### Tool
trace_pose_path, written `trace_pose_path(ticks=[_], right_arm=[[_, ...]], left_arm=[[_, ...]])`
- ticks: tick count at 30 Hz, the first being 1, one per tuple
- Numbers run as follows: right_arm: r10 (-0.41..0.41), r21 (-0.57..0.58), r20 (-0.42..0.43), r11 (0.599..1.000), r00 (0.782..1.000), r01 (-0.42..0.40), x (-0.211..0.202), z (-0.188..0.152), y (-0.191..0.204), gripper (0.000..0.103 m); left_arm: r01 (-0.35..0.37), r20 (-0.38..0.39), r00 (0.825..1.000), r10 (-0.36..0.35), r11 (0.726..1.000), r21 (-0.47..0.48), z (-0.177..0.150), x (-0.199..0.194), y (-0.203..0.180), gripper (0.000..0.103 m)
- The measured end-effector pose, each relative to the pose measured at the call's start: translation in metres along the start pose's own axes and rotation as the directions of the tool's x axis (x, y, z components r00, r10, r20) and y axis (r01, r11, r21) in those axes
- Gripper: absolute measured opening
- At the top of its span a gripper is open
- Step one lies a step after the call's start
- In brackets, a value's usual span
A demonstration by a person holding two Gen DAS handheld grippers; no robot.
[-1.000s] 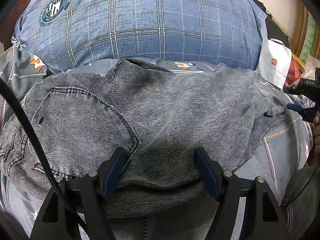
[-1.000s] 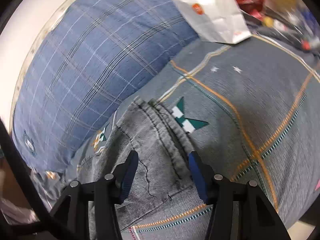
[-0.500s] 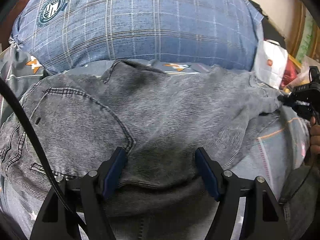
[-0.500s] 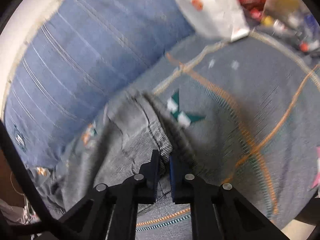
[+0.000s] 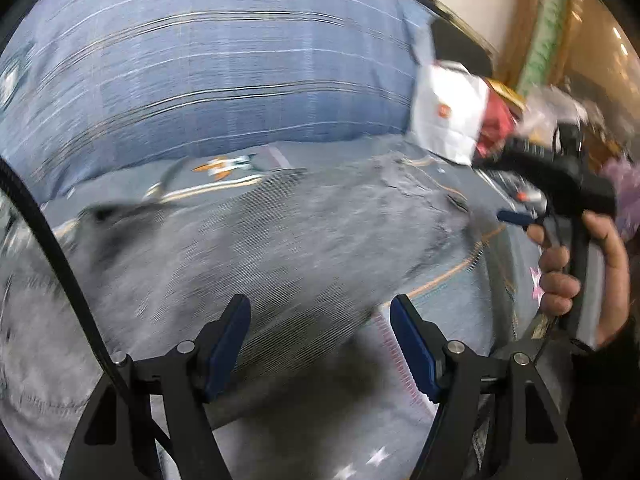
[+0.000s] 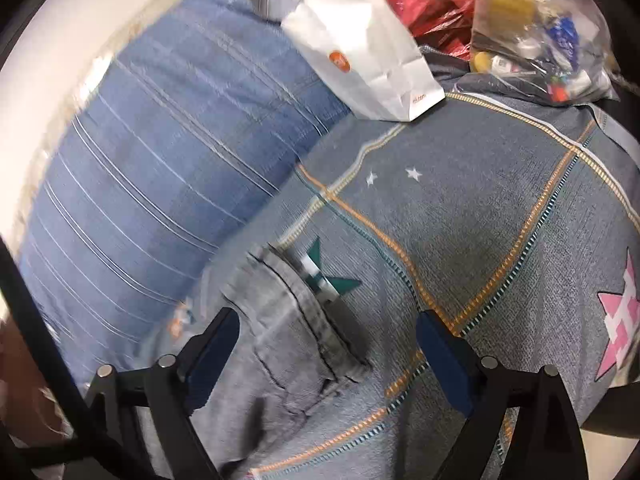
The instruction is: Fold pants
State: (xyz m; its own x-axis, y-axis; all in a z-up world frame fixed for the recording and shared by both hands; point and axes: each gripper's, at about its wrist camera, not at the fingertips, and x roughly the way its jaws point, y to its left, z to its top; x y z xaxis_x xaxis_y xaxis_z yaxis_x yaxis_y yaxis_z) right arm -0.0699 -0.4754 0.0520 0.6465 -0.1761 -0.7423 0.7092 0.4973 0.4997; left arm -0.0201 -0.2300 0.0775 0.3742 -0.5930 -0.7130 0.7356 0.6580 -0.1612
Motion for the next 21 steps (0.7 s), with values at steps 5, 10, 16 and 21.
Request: trace_pose_path(ticks=[5, 10, 16, 21], right_arm=[[0.118, 0.170, -0.043, 0.979, 0.992, -0.109, 0.001, 0.004, -0.039, 0.087], [0.194, 0.293, -0.073, 0.942, 0.978, -0.165, 0.006, 0.005, -0.063, 0.074], [0.244, 0.332, -0.097, 0.922, 0.965, -0.200, 0.020, 0.015, -0.083, 0.074], [0.299, 0.389, -0.110, 0.891, 0.948, -0.235, 0.029, 0.017, -0.093, 0.074]], left_arm=[[0.023, -0.034, 0.999, -0.017, 0.983, 0.185, 0.025, 0.037, -0.064, 0.073], [0.049, -0.121, 0.993, -0.003, 0.924, 0.380, 0.046, 0.094, -0.123, 0.073], [-0.002, -0.155, 0.983, 0.097, 0.852, 0.523, 0.052, 0.151, -0.166, 0.055], [-0.019, -0.136, 0.985, 0.107, 0.849, 0.528, 0.055, 0.163, -0.172, 0.034]])
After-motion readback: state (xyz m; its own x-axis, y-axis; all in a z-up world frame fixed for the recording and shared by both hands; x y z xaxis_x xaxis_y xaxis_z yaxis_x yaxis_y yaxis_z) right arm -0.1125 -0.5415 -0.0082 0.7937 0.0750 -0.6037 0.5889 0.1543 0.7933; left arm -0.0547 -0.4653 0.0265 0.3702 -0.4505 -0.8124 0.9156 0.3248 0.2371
